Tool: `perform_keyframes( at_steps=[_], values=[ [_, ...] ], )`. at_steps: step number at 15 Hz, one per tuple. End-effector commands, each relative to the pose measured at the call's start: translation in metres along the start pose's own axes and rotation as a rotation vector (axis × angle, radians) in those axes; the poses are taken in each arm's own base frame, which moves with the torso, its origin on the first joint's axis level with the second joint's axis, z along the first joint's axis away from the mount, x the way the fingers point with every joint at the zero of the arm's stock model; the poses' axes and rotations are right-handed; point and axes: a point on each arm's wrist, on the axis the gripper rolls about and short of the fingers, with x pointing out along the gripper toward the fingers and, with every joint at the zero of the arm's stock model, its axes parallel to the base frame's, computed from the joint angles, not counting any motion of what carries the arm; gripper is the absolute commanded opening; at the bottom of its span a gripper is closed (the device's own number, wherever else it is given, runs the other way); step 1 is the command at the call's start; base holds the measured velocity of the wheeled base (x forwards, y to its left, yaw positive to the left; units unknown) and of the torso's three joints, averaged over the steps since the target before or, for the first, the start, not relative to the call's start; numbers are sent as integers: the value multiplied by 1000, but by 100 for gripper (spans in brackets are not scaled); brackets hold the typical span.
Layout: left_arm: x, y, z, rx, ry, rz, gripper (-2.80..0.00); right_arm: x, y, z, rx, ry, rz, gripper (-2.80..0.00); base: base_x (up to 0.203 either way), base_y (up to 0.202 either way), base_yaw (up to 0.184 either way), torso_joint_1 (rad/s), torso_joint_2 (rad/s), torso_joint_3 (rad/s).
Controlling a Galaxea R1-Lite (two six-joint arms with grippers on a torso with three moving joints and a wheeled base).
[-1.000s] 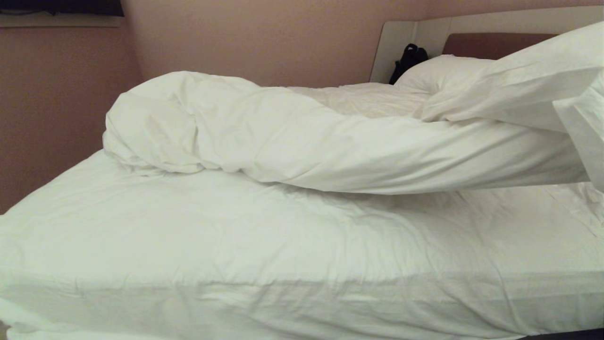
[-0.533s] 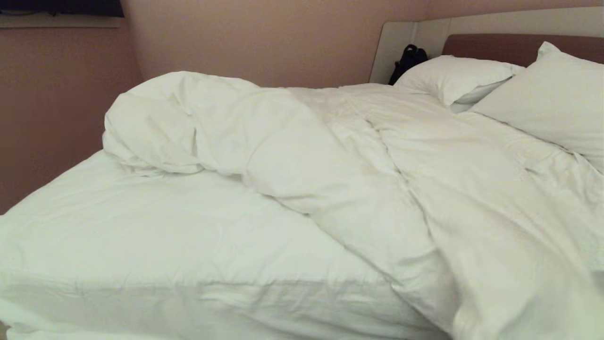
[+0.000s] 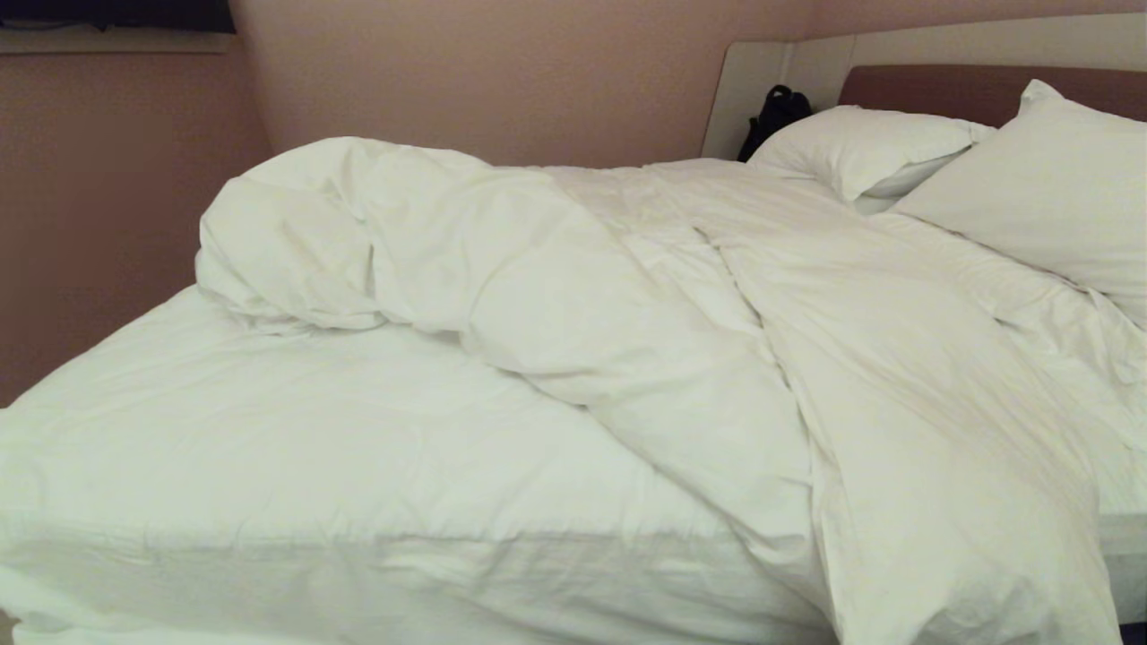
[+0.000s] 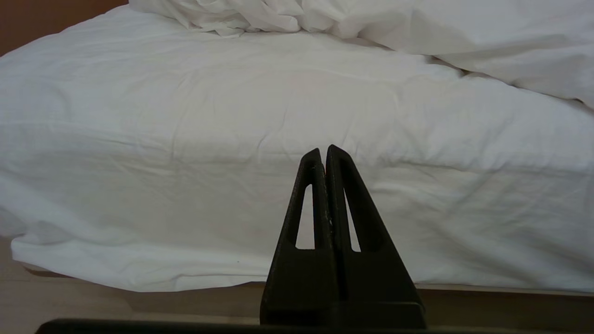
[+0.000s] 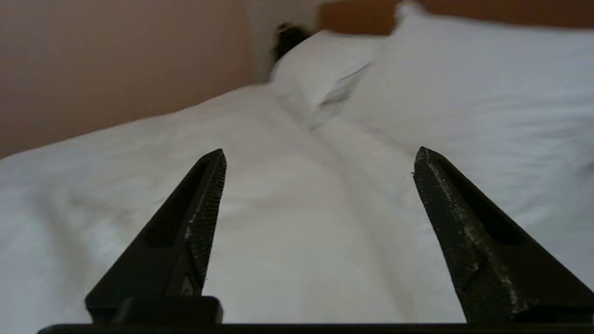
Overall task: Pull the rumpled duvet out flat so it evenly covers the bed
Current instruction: Flatten the corners of the folded blanket
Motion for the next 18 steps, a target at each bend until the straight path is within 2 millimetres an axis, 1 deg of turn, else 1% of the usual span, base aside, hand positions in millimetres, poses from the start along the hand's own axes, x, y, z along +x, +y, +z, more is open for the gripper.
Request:
perform_keyframes(
  at_steps=[1, 2, 3, 5, 7, 11, 13, 15, 18],
  values=[
    [0, 0, 0, -1, -1, 1, -280, 6, 9, -11, 72, 87, 141, 0, 0, 0, 0, 0, 0, 0],
    [0, 0, 0, -1, -1, 1, -280, 14, 13, -20, 91, 135, 173, 0, 0, 0, 0, 0, 0, 0],
    [0, 0, 0, -1, -1, 1, -280, 21, 17, -28, 106, 178, 194, -280, 0, 0, 0, 0, 0, 0],
    [0, 0, 0, -1, 0, 1, -280, 37, 22, -44, 142, 247, 216, -280, 0, 0, 0, 0, 0, 0],
    [0, 0, 0, -1, 0, 1, -280, 51, 29, -56, 184, 295, 233, -280, 0, 0, 0, 0, 0, 0],
    [0, 0, 0, -1, -1, 1, -280, 64, 43, -76, 217, 369, 269, -280, 0, 0, 0, 0, 0, 0],
    [0, 0, 0, -1, -1, 1, -280, 74, 54, -94, 231, 431, 285, -280, 0, 0, 0, 0, 0, 0],
    [0, 0, 0, -1, -1, 1, -280, 75, 64, -105, 242, 483, 306, -280, 0, 0, 0, 0, 0, 0],
    [0, 0, 0, -1, -1, 1, -280, 62, 77, -103, 242, 534, 357, -280, 0, 0, 0, 0, 0, 0]
  ],
)
